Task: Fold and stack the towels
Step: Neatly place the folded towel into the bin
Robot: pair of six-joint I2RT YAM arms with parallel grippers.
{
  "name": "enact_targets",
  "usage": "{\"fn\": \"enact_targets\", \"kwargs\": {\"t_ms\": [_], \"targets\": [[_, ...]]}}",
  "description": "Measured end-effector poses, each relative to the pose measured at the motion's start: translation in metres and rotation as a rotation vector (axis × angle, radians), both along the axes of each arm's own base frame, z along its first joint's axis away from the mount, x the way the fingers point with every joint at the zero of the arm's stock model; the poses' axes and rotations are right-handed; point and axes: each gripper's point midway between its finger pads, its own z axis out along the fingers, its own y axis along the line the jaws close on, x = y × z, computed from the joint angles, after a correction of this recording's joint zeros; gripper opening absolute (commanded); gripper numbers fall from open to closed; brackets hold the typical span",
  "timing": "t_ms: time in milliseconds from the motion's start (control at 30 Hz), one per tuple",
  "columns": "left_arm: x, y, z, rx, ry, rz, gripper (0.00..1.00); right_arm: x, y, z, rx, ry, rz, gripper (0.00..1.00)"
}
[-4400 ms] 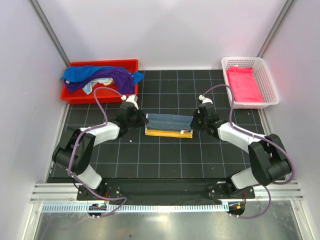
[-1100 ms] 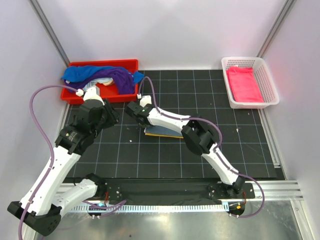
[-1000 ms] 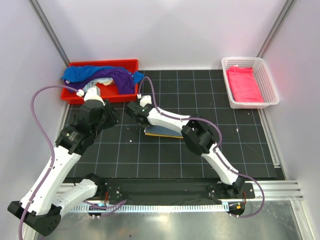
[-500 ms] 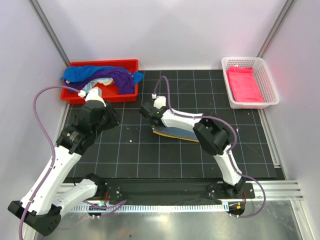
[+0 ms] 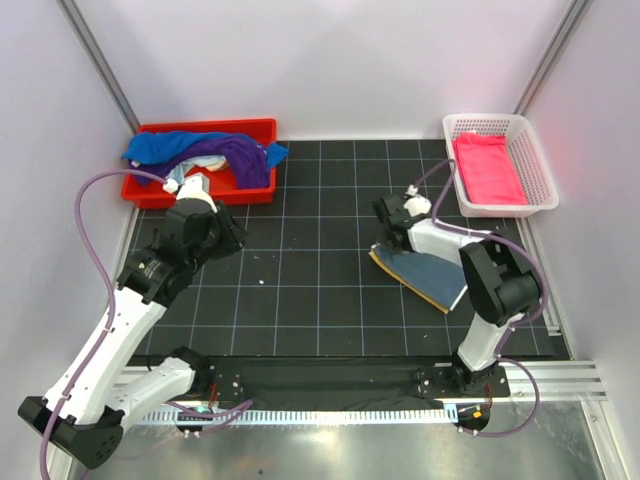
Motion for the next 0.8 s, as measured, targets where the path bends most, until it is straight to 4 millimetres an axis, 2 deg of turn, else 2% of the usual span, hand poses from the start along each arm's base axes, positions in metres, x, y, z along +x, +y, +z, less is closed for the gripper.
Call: {"fn": "enact_targets", "kwargs": {"t_ms": [200,400,533,633,800], "targets": [[0.002,-0.005,0.001,-0.016,-0.007,-0.017,0.34,-0.01,-0.065,0.002,0.054,0.013,-0.15,0.01],[0.004,-0.012,-0.003,-0.034,-0.009,-0.041,0.33,-0.034,-0.147,0.004,0.111,0.042,-0.363,0.01],[0.005,-0.017,-0.012,-0.044,0.002,-0.063,0.33,-0.045,-0.186,0.011,0.136,0.042,-0.465,0.01],[0.006,-0.021,-0.02,-0.045,0.016,-0.074,0.33,-0.051,-0.215,0.027,0.181,0.004,-0.539,0.01],[0.007,-0.026,-0.03,-0.053,0.03,-0.094,0.32,-0.057,-0.251,0.047,0.232,-0.067,-0.632,0.01]]}}
